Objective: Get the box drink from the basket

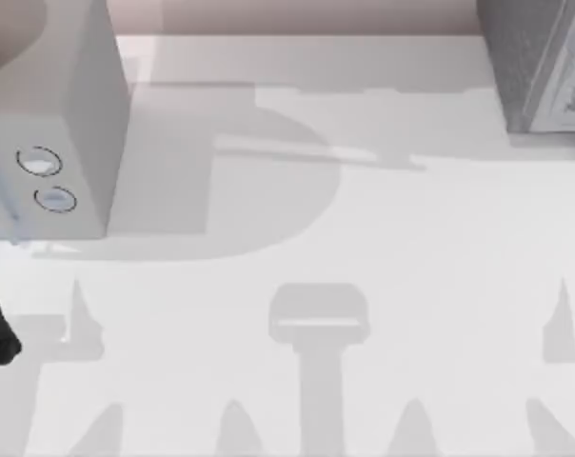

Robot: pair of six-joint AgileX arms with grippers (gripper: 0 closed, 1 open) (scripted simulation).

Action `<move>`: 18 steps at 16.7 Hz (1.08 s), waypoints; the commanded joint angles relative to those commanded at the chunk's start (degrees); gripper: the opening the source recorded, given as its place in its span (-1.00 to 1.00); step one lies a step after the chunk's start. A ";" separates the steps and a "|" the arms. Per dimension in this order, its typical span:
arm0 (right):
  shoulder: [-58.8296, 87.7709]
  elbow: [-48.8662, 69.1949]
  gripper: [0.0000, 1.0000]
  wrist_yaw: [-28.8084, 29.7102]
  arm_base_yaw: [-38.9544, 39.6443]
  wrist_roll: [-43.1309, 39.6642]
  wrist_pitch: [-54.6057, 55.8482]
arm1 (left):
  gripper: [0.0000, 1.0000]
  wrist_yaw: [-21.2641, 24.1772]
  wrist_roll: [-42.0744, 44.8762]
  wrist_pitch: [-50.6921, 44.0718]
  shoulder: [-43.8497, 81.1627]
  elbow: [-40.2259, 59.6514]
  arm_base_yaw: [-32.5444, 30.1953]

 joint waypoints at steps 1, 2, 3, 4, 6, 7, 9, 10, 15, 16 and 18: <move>0.00 0.00 1.00 0.00 0.00 0.00 0.00 | 1.00 0.00 0.00 0.00 0.00 0.00 0.00; 0.00 0.00 1.00 0.00 0.00 0.00 0.00 | 1.00 0.01 0.00 0.00 0.03 0.01 0.01; 0.00 0.00 1.00 0.00 0.00 0.00 0.00 | 1.00 0.13 -0.06 0.10 0.63 0.22 0.19; 0.00 0.00 1.00 0.00 0.00 0.00 0.00 | 1.00 0.39 -0.15 0.37 1.83 0.74 0.55; 0.00 0.00 1.00 0.00 0.00 0.00 0.00 | 1.00 1.31 -0.26 1.56 5.81 2.79 1.72; 0.00 0.00 1.00 0.00 0.00 0.00 0.00 | 1.00 1.96 -0.27 2.49 8.45 4.33 2.50; 0.00 0.00 1.00 0.00 0.00 0.00 0.00 | 1.00 3.57 -0.18 4.90 14.81 8.32 4.33; 0.00 0.00 1.00 0.00 0.00 0.00 0.00 | 1.00 4.52 -0.09 6.31 18.46 10.70 5.35; 0.00 0.00 1.00 0.00 0.00 0.00 0.00 | 1.00 10.11 0.43 14.20 39.68 24.79 10.76; 0.00 0.00 1.00 0.00 0.00 0.00 0.00 | 1.00 11.28 0.52 15.79 44.17 27.76 11.82; 0.00 0.00 1.00 0.00 0.00 0.00 0.00 | 1.00 13.57 0.68 18.82 52.97 33.59 13.82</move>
